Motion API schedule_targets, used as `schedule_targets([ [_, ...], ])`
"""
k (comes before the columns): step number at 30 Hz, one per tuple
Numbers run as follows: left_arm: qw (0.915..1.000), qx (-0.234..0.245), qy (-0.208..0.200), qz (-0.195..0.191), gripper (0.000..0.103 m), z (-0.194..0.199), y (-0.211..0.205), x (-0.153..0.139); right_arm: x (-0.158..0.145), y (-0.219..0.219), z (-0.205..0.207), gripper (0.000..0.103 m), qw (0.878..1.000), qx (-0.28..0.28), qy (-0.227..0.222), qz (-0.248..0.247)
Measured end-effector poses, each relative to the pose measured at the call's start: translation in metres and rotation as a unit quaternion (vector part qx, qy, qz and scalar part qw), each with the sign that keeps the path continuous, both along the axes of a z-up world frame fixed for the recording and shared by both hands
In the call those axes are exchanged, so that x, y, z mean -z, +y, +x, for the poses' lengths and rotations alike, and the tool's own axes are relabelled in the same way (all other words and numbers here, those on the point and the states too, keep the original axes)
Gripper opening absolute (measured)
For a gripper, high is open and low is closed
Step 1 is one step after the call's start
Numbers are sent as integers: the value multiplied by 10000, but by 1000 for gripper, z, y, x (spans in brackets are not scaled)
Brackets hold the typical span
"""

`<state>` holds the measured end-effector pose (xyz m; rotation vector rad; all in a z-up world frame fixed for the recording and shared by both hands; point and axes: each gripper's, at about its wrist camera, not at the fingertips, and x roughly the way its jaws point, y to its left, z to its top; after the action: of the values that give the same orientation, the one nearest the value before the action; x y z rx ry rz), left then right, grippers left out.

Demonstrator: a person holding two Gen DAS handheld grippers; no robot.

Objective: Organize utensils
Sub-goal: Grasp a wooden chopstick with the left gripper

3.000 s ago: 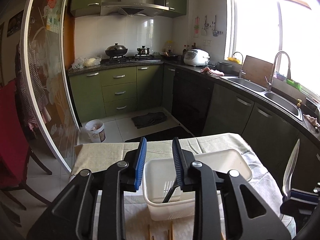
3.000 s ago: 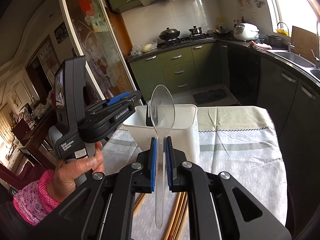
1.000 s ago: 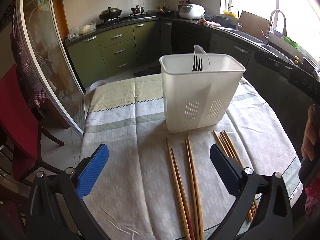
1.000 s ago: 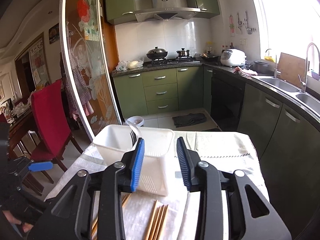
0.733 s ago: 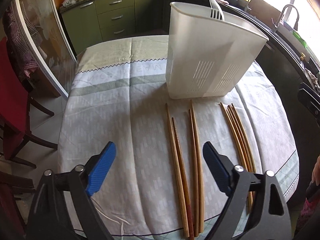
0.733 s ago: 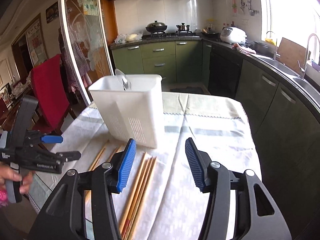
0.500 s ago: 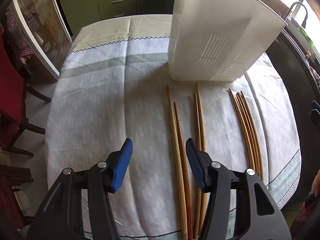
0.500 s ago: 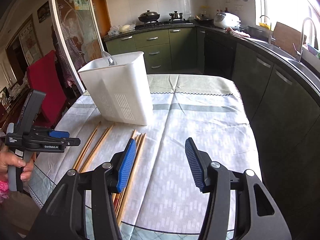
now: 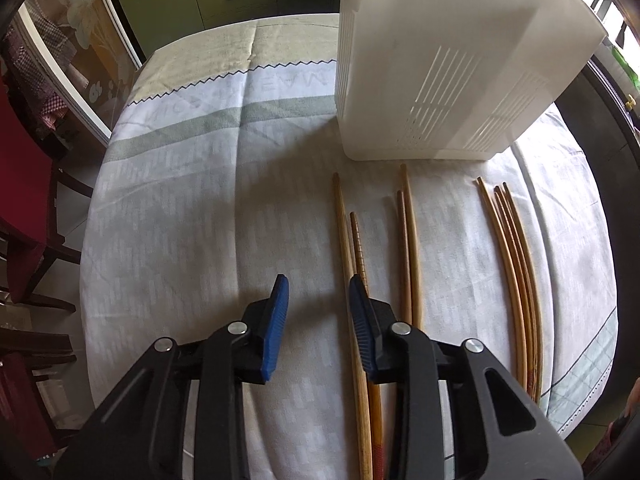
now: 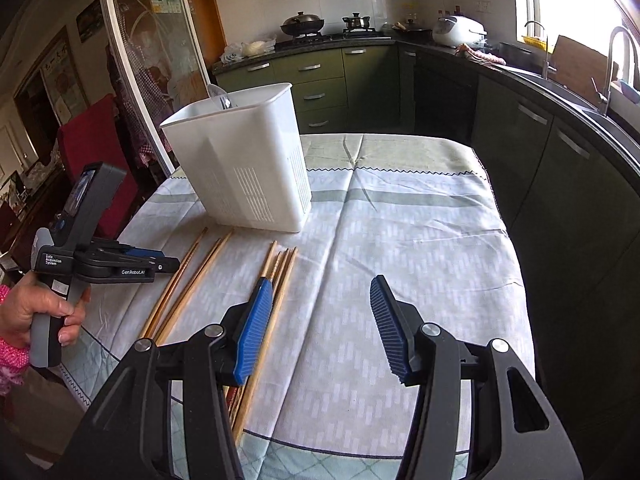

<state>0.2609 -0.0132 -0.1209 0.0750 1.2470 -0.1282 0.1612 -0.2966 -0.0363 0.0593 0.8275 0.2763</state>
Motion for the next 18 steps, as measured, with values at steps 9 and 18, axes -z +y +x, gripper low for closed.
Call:
schedule_targets([
  [9,9998,72,146,105,21,1,-9,5,5,3,4,51,9999,-58,114,30],
  [18,9998,149,157,-16,6,-1,-22,2,13,11,13,51,9989,-206,404,-86],
])
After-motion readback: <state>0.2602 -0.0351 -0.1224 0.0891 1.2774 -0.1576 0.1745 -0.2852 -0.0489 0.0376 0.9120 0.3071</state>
